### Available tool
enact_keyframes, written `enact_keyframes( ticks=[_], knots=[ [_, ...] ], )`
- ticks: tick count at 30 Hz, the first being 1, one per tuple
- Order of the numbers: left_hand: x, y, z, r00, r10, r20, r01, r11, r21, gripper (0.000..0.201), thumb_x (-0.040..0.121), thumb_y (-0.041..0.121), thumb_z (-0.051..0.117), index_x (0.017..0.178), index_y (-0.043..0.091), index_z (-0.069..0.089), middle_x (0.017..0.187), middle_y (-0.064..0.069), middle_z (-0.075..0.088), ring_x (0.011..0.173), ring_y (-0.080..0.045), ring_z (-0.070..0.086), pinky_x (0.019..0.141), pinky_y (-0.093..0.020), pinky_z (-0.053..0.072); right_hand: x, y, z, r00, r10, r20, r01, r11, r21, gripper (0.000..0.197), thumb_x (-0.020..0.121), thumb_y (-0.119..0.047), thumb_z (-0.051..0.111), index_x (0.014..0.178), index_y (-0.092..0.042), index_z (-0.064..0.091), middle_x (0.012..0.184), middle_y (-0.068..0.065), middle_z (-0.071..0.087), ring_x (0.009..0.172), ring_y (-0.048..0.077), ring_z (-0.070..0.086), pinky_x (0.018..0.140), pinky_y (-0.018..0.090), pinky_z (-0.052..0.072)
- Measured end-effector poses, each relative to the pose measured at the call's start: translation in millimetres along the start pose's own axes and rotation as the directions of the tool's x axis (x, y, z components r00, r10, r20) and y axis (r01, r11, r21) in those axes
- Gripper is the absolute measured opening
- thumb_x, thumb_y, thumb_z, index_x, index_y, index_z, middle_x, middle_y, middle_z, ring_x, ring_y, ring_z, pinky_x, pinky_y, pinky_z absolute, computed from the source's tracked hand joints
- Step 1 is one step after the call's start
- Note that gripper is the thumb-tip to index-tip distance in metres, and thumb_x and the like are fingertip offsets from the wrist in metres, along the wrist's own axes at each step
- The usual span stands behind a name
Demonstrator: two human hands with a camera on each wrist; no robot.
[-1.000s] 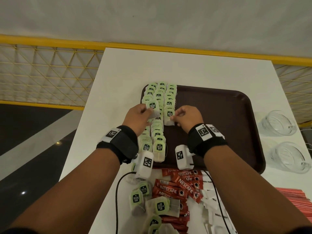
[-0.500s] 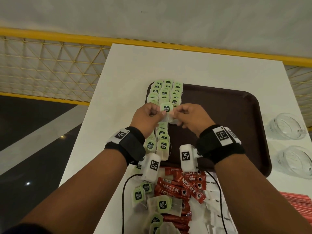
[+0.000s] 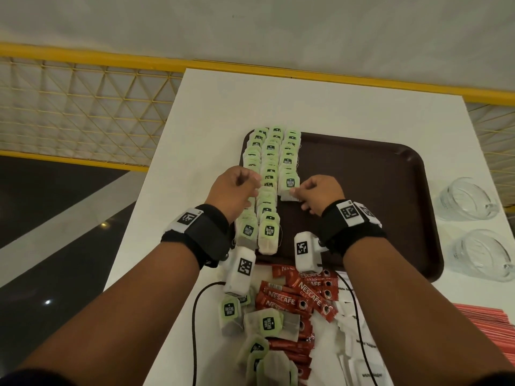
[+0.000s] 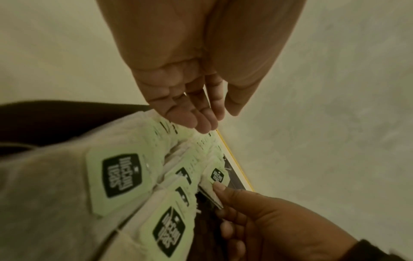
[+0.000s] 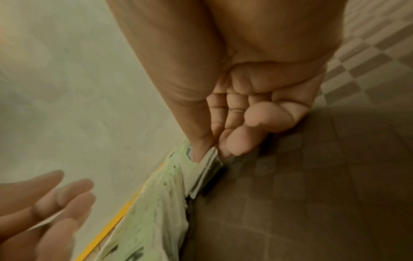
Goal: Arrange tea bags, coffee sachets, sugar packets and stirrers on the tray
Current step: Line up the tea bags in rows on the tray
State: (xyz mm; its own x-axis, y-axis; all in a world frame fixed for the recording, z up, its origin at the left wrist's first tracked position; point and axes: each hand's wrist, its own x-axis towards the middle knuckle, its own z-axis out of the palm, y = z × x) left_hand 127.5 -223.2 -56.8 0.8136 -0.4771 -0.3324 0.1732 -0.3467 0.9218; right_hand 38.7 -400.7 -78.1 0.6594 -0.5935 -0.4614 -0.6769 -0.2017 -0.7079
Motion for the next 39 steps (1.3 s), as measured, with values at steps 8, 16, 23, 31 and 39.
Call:
enact_keyframes(
  ticks=[8,16,23,31,39],
  knots=[
    [-27,-1,-28,1.0,0.02,0.013,-0.021,0.998,0.056,0.007,0.096,0.018,0.054,0.095,0.017,0.062,0.095,0.001,0.07,0.078,-0.011,0.064,0.064,-0.024,0.049,-18,-22,-11,0.999,-0.041,-0.008,0.037,0.956,-0.292,0.041,0.087,-0.044,0.068,0.066,-0.009,0.059,0.086,0.019,0.073,0.08,0.033,0.07,0.08,0.042,0.057],
    [-78,-26,-61,0.967,0.013,0.255,-0.115,0.914,0.389,0.015,0.097,0.029,0.056,0.096,0.016,0.062,0.094,0.002,0.068,0.077,-0.01,0.064,0.062,-0.02,0.049,-116,-16,-14,0.977,-0.151,0.148,0.194,0.918,-0.344,0.033,0.088,-0.043,0.067,0.091,-0.011,0.064,0.083,0.003,0.066,0.069,0.016,0.062,0.062,0.028,0.049],
    [-113,-63,-69,0.935,-0.001,0.354,-0.251,0.703,0.666,0.022,0.093,0.032,0.063,0.111,0.021,0.058,0.109,0.001,0.055,0.087,-0.014,0.056,0.078,-0.026,0.044,-194,28,15,0.971,-0.064,0.23,0.178,0.837,-0.517,0.023,0.086,-0.038,0.068,0.085,-0.016,0.063,0.081,-0.003,0.064,0.077,0.014,0.061,0.069,0.027,0.051],
    [-110,-66,-48,0.972,-0.039,0.232,-0.161,0.61,0.776,0.049,0.092,0.037,0.062,0.13,0.01,0.048,0.126,-0.013,0.048,0.111,-0.031,0.055,0.097,-0.042,0.046,-220,41,57,0.956,-0.159,0.246,0.279,0.756,-0.593,0.043,0.087,-0.04,0.065,0.128,-0.031,0.056,0.126,-0.002,0.053,0.111,0.017,0.055,0.093,0.033,0.048],
    [-113,-67,-38,0.975,-0.033,0.221,-0.178,0.481,0.858,0.055,0.086,0.037,0.07,0.13,0.011,0.05,0.128,-0.013,0.05,0.119,-0.034,0.05,0.1,-0.04,0.042,-223,44,73,0.951,-0.183,0.248,0.306,0.663,-0.683,0.036,0.086,-0.028,0.068,0.121,-0.024,0.06,0.12,0.003,0.053,0.114,0.022,0.052,0.098,0.036,0.047]
  ],
)
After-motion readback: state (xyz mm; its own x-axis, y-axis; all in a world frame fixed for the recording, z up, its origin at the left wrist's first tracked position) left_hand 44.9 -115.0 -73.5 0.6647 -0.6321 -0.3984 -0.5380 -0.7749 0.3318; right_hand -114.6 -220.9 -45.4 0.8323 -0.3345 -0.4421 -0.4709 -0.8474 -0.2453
